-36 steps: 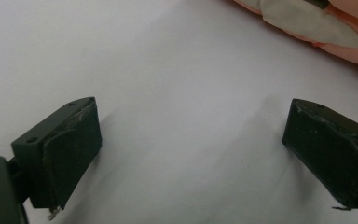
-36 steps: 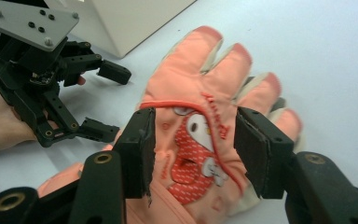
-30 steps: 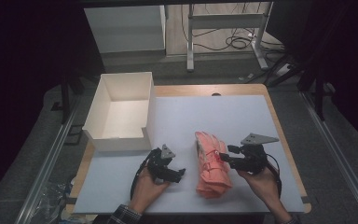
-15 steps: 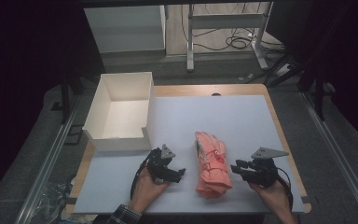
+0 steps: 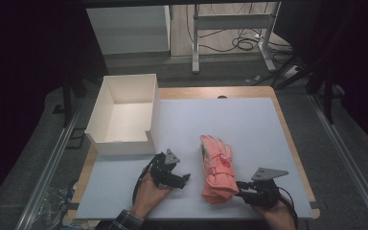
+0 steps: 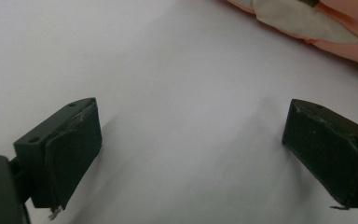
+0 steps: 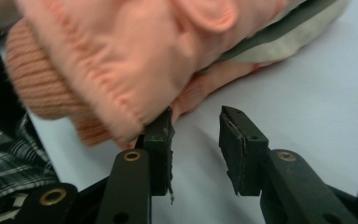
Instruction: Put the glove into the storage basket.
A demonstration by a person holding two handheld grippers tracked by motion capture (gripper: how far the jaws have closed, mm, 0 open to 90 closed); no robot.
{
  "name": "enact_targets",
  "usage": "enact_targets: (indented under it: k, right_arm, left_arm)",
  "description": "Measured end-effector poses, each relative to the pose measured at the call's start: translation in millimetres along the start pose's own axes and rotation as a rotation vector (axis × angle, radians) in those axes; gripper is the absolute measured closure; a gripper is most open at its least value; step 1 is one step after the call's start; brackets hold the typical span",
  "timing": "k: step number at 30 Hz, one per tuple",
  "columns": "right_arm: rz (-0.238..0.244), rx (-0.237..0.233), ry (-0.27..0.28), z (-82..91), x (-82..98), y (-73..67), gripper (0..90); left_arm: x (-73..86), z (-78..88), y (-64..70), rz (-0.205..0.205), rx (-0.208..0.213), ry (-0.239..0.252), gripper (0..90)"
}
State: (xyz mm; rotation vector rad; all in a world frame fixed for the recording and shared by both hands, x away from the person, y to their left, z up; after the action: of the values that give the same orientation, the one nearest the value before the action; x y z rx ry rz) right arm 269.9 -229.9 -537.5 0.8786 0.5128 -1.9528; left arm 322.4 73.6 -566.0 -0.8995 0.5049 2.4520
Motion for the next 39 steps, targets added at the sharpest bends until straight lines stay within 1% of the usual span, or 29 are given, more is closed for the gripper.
enact_targets:
  k: [1,3,6,9,14,20,23,27,28,30,34,36,39]
  right_arm:
    - [0.004,-0.001,0.001,-1.1,0.0,-1.4,64.3]
    - [-0.005,-0.014,0.002,-3.3,-0.9,-3.7,64.3]
    - [-0.003,-0.026,0.002,-7.4,-2.4,-6.4,64.2]
    - [0.009,-0.034,0.001,-13.8,-5.6,-10.6,64.2]
    - [0.031,-0.042,-0.011,-27.8,-13.0,-17.2,63.4]
    - [0.048,-0.053,-0.019,-41.1,-22.5,-21.5,63.0]
    - [0.047,-0.052,-0.02,-46.8,-26.1,-22.7,63.0]
    - [0.047,-0.048,-0.022,-53.4,-30.9,-23.2,63.1]
    - [0.048,-0.048,-0.023,-55.0,-32.0,-23.2,63.0]
    - [0.049,-0.048,-0.022,-58.6,-34.1,-22.9,63.1]
    - [0.055,-0.031,-0.026,-64.9,-38.8,-22.1,63.3]
    - [0.055,-0.021,-0.025,-67.9,-41.2,-21.2,63.5]
    - [0.057,-0.011,-0.026,-72.9,-44.6,-17.3,63.6]
  left_arm:
    - [-0.1,2.1,-2.0,0.001,-0.005,0.002,4.7]
    - [-0.1,6.0,-5.3,0.004,-0.007,0.0,4.8]
    - [0.6,13.4,-11.7,0.002,-0.028,0.003,5.2]
    - [3.3,20.0,-20.4,0.011,-0.05,0.004,5.3]
    - [8.6,23.9,-29.1,0.006,-0.069,-0.012,5.4]
    - [16.4,27.4,-37.5,0.005,-0.078,-0.035,5.4]
    - [19.0,29.4,-41.5,0.02,-0.068,-0.036,5.4]
    - [20.9,32.8,-46.7,0.027,-0.067,-0.038,5.3]
    - [21.3,33.0,-47.4,0.036,-0.063,-0.036,5.3]
    - [21.5,33.1,-49.2,0.036,-0.061,-0.037,5.3]
    - [22.1,32.0,-50.1,0.046,-0.053,-0.04,5.2]
    - [22.1,32.2,-50.3,0.045,-0.054,-0.039,5.2]
    - [21.7,32.8,-50.8,0.046,-0.048,-0.04,5.1]
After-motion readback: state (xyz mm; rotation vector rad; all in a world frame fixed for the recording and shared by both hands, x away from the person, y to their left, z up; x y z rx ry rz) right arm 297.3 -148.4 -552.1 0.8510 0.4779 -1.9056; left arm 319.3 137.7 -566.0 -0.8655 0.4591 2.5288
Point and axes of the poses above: each handheld gripper's, and its own axes: z roughly backward along the jaws, x roughly out of its underside, y roughly to its right, the point moved 3 cm from there along -z, roughly forward along the jaws, and after that the axes turned 13 degrees about z, right-handed, at the moved point
